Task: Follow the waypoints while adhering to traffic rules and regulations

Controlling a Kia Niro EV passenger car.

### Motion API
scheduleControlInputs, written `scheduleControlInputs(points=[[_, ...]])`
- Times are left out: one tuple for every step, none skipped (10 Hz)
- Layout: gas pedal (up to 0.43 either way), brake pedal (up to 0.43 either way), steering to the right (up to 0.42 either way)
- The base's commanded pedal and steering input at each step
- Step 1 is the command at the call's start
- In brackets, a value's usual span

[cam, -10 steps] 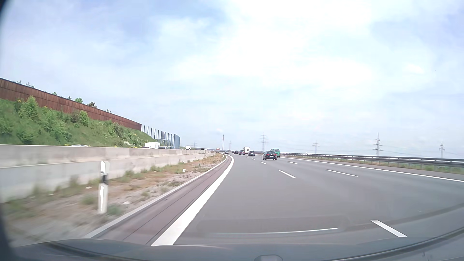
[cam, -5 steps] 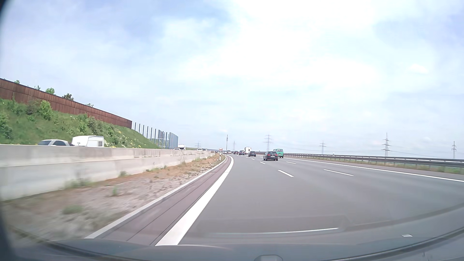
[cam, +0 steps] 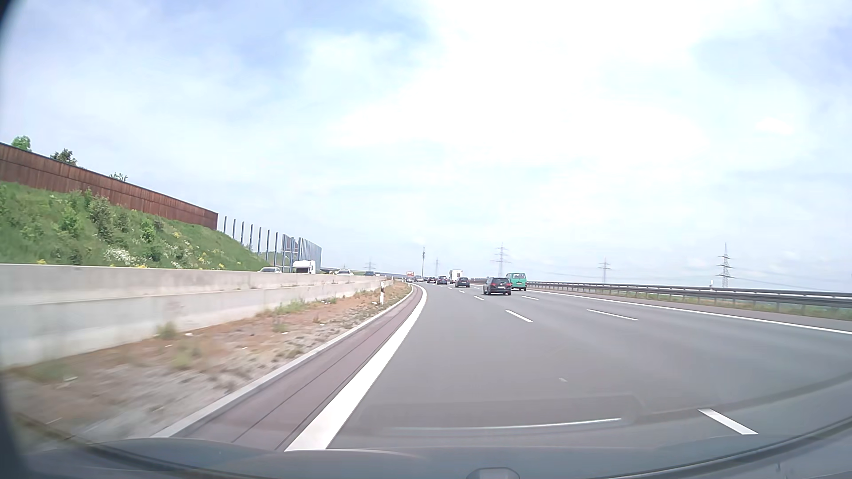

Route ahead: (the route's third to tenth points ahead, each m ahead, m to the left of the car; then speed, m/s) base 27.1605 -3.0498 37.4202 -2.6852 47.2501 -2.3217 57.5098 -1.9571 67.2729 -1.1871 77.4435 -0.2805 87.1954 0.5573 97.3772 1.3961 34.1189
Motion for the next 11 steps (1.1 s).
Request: scheduleControlInputs(points=[[0.421, 0.0, -0.006], [0.421, 0.0, -0.006], [0.421, 0.0, -0.006], [0.421, 0.0, -0.006], [0.421, 0.0, -0.006], [0.421, 0.0, -0.008], [0.421, 0.0, -0.01], [0.421, 0.0, -0.01], [0.421, 0.0, -0.01], [0.421, 0.0, -0.009], [0.421, 0.0, -0.009]])
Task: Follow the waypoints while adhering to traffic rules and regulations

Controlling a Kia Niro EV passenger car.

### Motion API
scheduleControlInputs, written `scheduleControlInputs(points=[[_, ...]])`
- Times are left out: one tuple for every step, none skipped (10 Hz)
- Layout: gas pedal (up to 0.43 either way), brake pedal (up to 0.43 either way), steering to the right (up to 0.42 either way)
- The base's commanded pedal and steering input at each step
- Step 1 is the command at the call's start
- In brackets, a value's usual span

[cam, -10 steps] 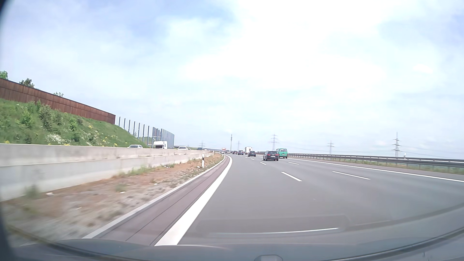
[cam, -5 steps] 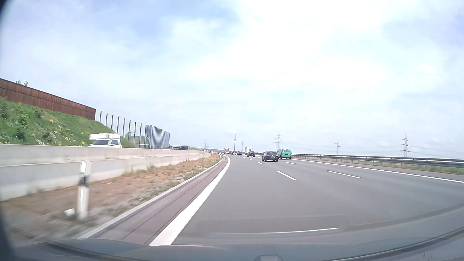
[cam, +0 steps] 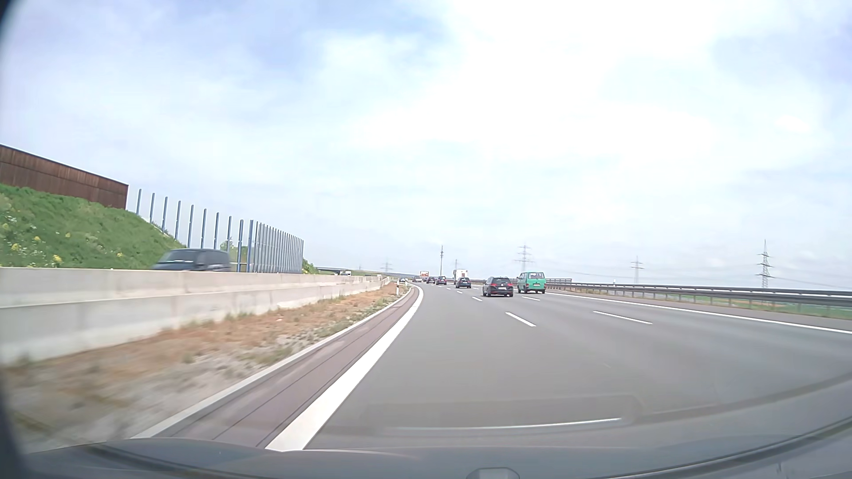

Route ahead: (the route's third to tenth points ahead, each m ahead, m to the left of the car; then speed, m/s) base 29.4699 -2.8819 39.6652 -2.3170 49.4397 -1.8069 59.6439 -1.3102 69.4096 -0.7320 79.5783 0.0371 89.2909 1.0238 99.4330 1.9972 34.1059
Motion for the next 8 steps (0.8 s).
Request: scheduleControlInputs(points=[[0.421, 0.0, -0.009], [0.421, 0.0, -0.009], [0.421, 0.0, -0.009], [0.421, 0.0, -0.009], [0.421, 0.0, -0.009], [0.421, 0.0, -0.009], [0.421, 0.0, -0.009], [0.421, 0.0, -0.009]])
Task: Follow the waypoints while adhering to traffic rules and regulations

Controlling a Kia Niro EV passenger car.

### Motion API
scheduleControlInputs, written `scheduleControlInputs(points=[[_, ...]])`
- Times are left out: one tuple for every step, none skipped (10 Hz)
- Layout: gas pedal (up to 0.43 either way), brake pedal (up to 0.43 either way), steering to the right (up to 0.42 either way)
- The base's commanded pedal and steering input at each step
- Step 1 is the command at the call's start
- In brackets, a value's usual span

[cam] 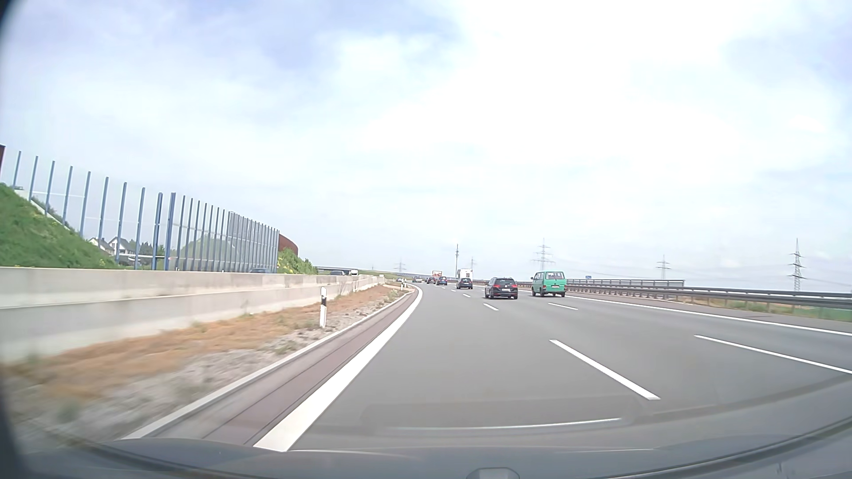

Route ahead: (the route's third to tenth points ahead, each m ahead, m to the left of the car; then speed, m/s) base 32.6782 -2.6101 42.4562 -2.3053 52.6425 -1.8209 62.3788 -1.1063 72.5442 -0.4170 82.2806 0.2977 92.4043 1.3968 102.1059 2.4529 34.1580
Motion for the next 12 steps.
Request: scheduleControlInputs(points=[[0.421, 0.0, -0.009], [0.421, 0.0, -0.009], [0.421, 0.0, -0.009], [0.421, 0.0, -0.009], [0.421, 0.0, -0.009], [0.421, 0.0, -0.009], [0.421, 0.0, -0.009], [0.421, 0.0, -0.009], [0.421, 0.0, -0.009], [0.421, 0.0, -0.009], [0.421, 0.0, -0.009], [0.421, 0.0, -0.009]])
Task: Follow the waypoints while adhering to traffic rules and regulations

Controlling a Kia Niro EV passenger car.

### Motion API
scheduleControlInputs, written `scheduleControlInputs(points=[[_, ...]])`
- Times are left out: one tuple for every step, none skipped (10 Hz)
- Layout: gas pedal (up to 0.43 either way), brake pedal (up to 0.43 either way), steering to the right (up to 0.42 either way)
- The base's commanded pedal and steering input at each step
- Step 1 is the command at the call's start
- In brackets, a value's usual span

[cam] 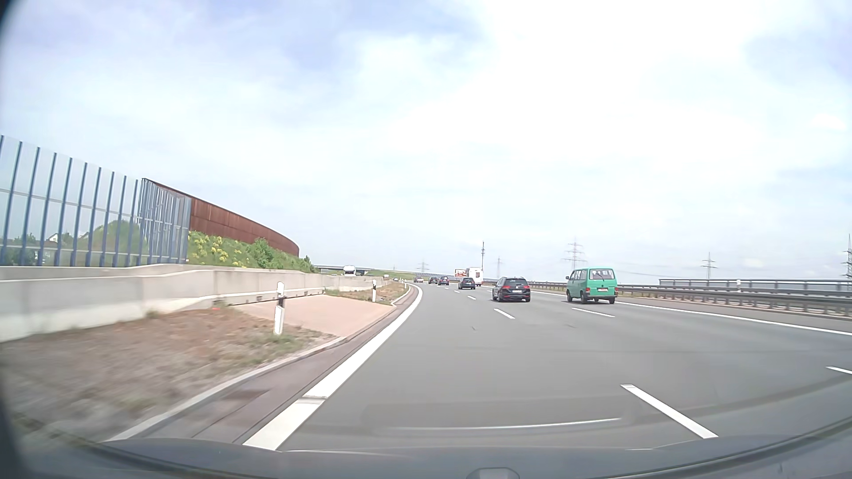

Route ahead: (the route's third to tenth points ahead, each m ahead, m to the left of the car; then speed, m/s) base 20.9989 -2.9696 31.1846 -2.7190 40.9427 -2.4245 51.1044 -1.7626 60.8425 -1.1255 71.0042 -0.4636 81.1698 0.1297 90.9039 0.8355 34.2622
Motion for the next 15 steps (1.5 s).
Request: scheduleControlInputs(points=[[0.421, 0.0, -0.009], [0.409, 0.0, -0.009], [0.409, 0.0, -0.009], [0.398, 0.0, -0.009], [0.398, 0.0, -0.009], [0.398, 0.0, -0.008], [0.398, 0.0, -0.008], [0.398, 0.0, -0.008], [0.398, 0.0, -0.008], [0.398, 0.0, -0.008], [0.398, 0.0, -0.008], [0.398, 0.0, -0.008], [0.398, 0.0, -0.008], [0.398, 0.0, -0.008], [0.398, 0.0, -0.008]])
